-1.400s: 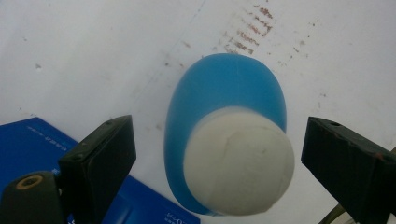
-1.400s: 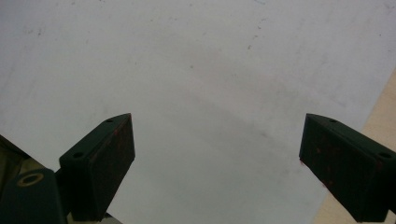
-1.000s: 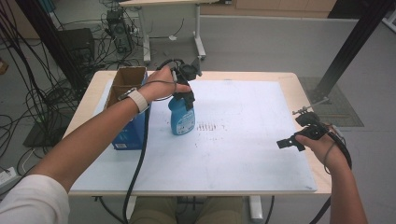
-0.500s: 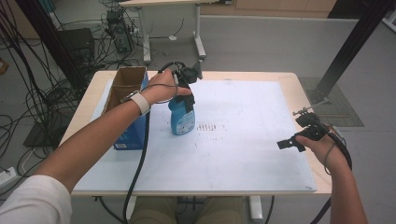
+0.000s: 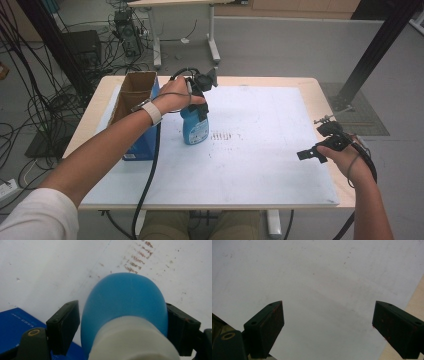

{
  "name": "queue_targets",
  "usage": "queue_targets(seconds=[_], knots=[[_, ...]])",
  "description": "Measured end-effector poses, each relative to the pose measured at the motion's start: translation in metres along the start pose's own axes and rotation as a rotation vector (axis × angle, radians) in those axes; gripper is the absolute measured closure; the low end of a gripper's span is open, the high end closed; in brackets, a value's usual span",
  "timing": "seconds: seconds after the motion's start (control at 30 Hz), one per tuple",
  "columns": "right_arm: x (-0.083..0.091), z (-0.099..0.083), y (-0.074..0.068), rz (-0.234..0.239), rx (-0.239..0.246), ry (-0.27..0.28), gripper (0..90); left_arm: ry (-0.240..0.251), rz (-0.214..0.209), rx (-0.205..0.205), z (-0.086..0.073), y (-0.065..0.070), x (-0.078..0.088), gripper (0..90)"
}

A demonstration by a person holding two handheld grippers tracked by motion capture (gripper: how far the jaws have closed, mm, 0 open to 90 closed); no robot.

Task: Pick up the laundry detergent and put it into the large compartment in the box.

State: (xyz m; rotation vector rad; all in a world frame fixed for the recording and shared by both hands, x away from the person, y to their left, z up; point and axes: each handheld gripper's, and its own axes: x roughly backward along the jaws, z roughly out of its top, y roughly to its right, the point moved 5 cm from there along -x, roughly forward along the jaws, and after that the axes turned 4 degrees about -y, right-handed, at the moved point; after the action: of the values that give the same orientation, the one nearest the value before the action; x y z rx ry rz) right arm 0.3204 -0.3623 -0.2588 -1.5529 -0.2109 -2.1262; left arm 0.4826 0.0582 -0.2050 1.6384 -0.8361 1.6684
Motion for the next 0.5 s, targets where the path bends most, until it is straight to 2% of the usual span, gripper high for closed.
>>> queue_targets(seconds=[0.5], knots=[[-0.0001, -0.0010, 0.0008, 0.001, -0.002, 0.002, 10.3, 0.002, 0.016, 0.003, -0.0004, 0.0022, -0.0062, 26.4]])
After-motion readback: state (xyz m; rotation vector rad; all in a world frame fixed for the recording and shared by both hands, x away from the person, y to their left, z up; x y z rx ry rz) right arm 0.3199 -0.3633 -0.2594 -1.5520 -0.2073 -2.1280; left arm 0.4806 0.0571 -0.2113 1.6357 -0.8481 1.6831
